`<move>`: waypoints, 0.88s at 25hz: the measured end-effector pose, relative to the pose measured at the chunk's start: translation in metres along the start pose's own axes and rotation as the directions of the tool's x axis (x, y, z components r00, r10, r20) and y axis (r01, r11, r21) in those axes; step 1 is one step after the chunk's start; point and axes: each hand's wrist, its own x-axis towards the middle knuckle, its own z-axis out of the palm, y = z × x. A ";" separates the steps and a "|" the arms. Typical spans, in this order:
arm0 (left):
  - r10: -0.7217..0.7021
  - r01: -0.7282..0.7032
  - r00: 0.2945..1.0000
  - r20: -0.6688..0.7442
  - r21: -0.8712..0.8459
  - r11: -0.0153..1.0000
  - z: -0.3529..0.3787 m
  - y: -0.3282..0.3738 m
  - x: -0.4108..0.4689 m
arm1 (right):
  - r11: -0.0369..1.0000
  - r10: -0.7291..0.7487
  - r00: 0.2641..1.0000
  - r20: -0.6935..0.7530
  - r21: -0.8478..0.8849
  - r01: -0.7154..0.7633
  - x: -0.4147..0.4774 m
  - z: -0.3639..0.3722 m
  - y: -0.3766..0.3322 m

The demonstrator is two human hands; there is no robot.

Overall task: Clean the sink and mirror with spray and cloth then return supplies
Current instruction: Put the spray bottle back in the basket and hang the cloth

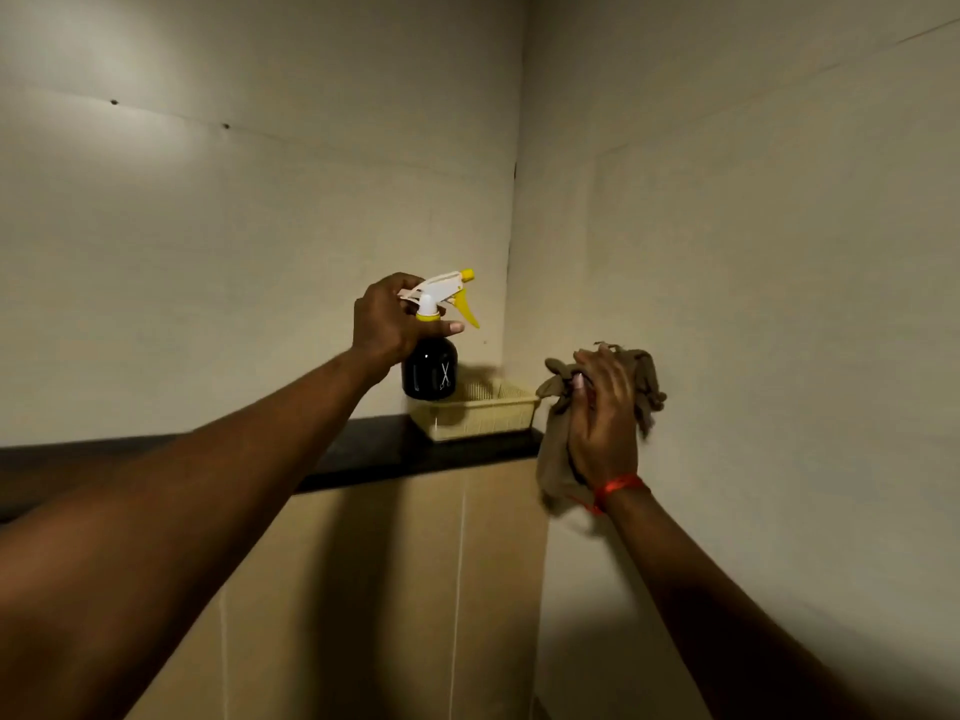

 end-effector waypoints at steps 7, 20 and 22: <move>-0.028 0.029 1.000 -0.006 0.131 0.991 0.084 -0.105 0.068 | 1.000 -0.008 0.999 0.036 -0.002 0.008 0.016 0.060 0.067; 0.264 -0.220 0.955 -0.138 0.269 0.938 0.082 -0.106 0.048 | 0.997 0.080 0.992 0.093 -0.021 -0.078 0.047 0.079 0.040; 0.229 -0.234 0.963 0.144 0.014 0.972 0.089 -0.073 0.016 | 0.997 0.071 0.997 0.025 -0.030 -0.070 0.055 0.069 0.023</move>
